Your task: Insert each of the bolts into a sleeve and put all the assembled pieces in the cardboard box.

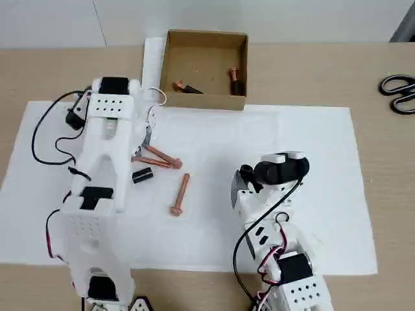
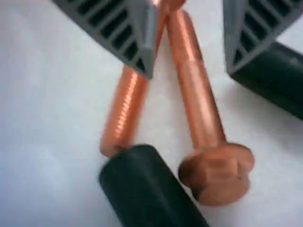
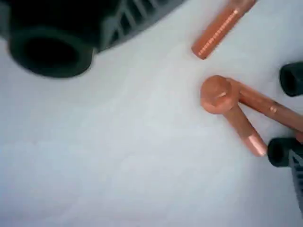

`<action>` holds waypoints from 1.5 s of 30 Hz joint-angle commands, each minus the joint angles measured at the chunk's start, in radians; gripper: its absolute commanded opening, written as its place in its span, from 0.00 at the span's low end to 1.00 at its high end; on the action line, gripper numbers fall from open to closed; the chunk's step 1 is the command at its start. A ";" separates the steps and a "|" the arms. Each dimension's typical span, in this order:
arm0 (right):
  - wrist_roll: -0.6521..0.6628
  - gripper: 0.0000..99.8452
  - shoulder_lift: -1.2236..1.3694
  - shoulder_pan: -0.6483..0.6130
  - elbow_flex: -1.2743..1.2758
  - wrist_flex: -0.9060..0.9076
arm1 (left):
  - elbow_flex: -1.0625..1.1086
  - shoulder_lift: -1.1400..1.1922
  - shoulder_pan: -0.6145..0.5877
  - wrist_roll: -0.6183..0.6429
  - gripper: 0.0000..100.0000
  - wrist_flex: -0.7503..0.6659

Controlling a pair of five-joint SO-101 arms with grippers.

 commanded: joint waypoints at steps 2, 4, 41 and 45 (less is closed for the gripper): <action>-0.002 0.00 -0.019 -0.001 0.006 0.001 | -0.041 0.025 -0.011 0.006 0.10 0.012; -0.002 0.00 -0.019 -0.001 0.006 0.001 | -0.041 0.044 -0.011 0.006 0.10 0.011; -0.002 0.00 -0.019 -0.002 0.006 0.001 | -0.487 0.058 0.055 -0.017 0.01 0.023; -0.002 0.00 -0.021 -0.007 0.002 -0.008 | -0.476 -0.163 0.137 -0.181 0.01 0.023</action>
